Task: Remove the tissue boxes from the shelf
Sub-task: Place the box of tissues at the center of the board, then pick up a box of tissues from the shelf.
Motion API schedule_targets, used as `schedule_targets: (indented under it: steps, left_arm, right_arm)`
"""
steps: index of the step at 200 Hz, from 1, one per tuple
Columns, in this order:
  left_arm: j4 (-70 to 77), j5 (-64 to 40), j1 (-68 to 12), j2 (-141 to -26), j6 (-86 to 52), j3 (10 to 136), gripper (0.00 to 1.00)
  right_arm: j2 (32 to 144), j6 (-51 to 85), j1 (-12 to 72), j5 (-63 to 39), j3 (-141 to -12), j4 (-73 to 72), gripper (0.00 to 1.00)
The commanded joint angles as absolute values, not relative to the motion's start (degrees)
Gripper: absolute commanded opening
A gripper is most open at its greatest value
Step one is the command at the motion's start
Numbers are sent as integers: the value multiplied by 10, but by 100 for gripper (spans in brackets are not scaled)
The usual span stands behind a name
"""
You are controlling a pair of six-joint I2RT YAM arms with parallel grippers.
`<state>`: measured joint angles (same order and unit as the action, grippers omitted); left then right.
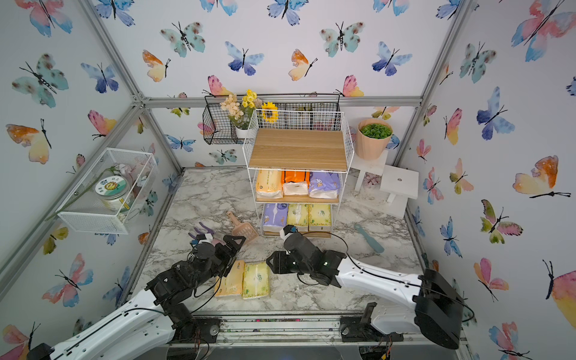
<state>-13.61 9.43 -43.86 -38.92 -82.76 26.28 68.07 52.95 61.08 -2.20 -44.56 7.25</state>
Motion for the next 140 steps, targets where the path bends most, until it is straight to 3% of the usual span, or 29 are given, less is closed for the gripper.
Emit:
schedule_targets:
  steps: [1, 53, 140]
  left_arm:
    - [-121, 133, -435, -377, -829, 251, 99]
    - [-131, 130, -435, -374, -840, 246, 99]
    - [-136, 140, -434, -352, -852, 245, 99]
  right_arm:
    - [633, 551, 613, 112, -457, 93, 51]
    - [673, 541, 613, 261, -599, 84, 52]
    - [814, 557, 598, 352, -748, 118, 54]
